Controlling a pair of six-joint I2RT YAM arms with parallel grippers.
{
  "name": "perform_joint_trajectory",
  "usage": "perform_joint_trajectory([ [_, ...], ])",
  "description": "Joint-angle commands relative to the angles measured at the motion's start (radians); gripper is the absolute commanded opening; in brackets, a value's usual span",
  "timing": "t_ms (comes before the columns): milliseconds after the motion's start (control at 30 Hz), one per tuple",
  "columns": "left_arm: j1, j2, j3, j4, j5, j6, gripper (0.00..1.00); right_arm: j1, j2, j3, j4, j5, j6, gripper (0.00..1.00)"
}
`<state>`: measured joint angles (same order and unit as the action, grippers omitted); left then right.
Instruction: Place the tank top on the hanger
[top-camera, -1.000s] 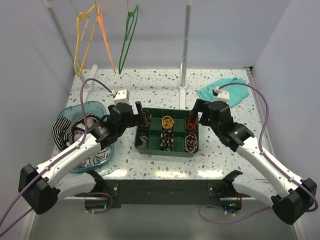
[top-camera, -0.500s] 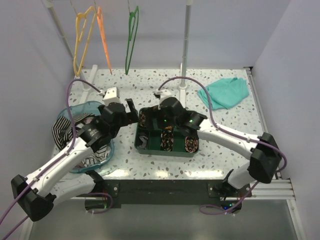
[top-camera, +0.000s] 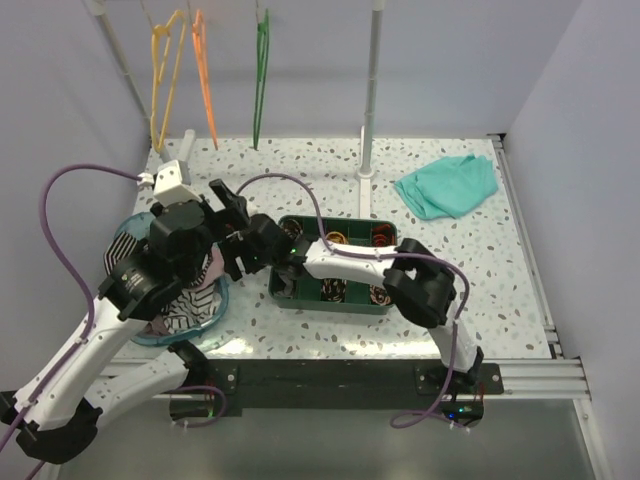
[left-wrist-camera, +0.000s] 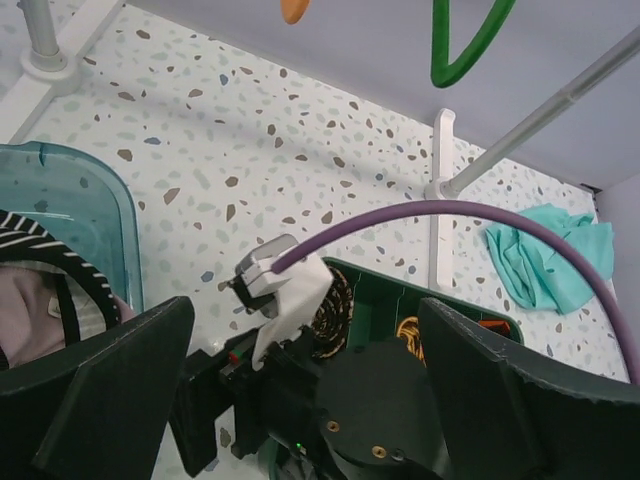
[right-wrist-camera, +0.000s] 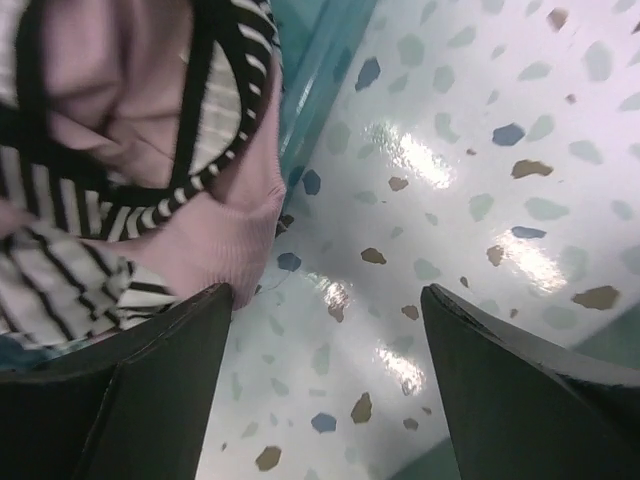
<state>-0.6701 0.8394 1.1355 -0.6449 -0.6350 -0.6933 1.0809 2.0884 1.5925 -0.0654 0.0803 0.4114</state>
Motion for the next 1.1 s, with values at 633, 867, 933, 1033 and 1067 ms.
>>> perform_joint_trajectory([
  [633,-0.005,-0.028,-0.054,-0.004,0.012,0.005,1.00,-0.096,-0.304,-0.420,-0.005,0.431,0.139,0.82],
  [867,-0.003,-0.016,-0.131,0.044,0.029,-0.032,1.00,-0.160,-0.533,-0.669,-0.028,0.395,0.147,0.82],
  [933,-0.003,0.000,-0.154,0.045,0.018,-0.070,1.00,-0.199,-0.580,-0.736,-0.039,0.394,0.155,0.83],
  [1033,-0.003,0.021,-0.172,0.033,0.006,-0.124,1.00,-0.252,-0.648,-0.789,-0.069,0.377,0.156,0.83],
  [1067,-0.002,0.024,-0.175,0.030,0.006,-0.136,1.00,-0.266,-0.665,-0.793,-0.080,0.384,0.156,0.83],
])
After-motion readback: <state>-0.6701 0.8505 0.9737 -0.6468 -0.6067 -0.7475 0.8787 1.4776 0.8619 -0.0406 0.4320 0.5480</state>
